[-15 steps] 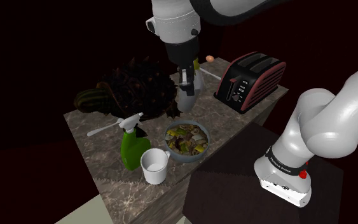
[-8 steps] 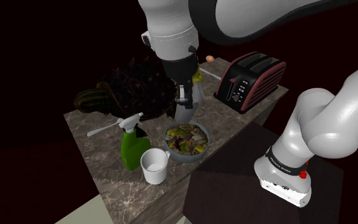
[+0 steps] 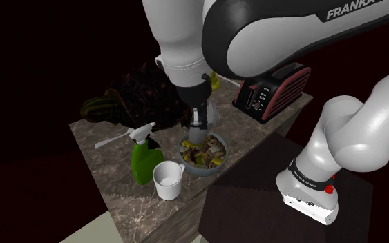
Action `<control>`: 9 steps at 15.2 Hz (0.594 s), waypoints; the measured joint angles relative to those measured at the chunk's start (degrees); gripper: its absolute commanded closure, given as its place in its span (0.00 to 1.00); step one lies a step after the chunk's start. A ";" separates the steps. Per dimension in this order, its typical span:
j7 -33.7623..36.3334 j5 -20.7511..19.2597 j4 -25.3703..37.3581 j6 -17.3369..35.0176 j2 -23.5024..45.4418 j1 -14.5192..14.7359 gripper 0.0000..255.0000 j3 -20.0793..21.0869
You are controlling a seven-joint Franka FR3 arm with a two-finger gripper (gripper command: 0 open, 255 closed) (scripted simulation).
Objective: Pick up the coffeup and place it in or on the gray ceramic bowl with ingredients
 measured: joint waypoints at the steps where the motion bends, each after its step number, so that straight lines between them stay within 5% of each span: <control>1: 0.10 0.01 -0.71 0.73 0.04 0.03 1.00 0.04; 9: 0.95 -0.27 -4.40 5.59 1.20 0.04 1.00 0.45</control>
